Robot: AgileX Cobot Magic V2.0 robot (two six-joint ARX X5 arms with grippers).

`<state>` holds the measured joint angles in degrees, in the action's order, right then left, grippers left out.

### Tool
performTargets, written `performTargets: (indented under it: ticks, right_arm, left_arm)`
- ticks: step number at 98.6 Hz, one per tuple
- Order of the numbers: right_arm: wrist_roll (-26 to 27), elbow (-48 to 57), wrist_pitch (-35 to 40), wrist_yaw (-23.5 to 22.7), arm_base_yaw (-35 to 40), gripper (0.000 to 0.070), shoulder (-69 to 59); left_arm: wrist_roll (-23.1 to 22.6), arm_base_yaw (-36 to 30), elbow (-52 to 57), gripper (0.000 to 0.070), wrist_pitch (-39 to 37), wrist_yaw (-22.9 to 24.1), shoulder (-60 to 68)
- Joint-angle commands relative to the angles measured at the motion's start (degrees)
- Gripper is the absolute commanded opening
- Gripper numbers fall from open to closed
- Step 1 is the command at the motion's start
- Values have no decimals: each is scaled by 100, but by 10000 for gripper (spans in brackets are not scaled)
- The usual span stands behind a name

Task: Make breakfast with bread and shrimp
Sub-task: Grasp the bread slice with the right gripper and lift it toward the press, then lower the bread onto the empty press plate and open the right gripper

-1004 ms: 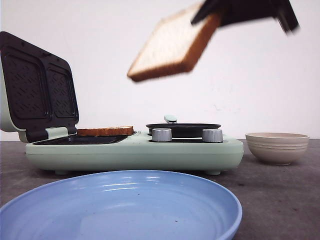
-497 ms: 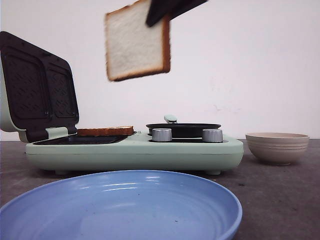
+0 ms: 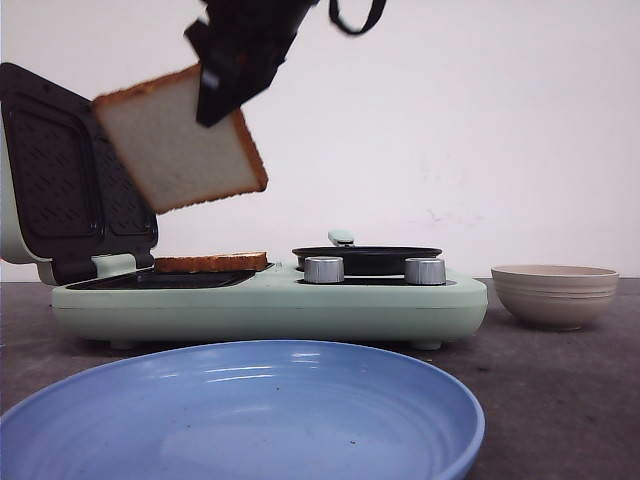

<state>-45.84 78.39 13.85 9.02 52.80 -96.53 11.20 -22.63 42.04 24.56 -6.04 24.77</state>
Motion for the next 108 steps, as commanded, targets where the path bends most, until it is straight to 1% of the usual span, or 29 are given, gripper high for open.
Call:
performTargets:
  ticks: [1, 10, 23, 41, 60, 62, 63, 75, 108]
  right_arm:
    - [-450, 133, -179, 2, 59, 7, -227]
    - [-592, 133, -345, 2, 55, 7, -398]
    - [-732, 133, -776, -4, 44, 7, -619]
    - [-754, 133, -1130, -101, 35, 7, -883]
    - [-730, 133, -1228, -181, -9, 7, -1137]
    - [-730, 133, -1263, -197, -9, 7, -1165]
    - [-695, 133, -1427, -210, -79, 7, -1261]
    - [-575, 133, -1436, -415, -125, 7, -1290]
    - [-402, 133, -1462, -472, -203, 7, -1360]
  left_arm:
    - [28, -26, 28, 434, -59, -22, 17]
    - [28, -26, 28, 434, -59, -22, 17]
    - [26, -24, 28, 434, -59, 2, 17]
    - [26, -24, 28, 434, -59, 13, 17]
    - [26, -24, 28, 434, -57, 136, 17]
    - [26, -24, 28, 434, -57, 157, 17]
    - [26, -24, 28, 434, -55, 179, 17]
    - [26, -24, 28, 434, -55, 181, 17]
    - [24, -24, 28, 434, -52, 221, 17]
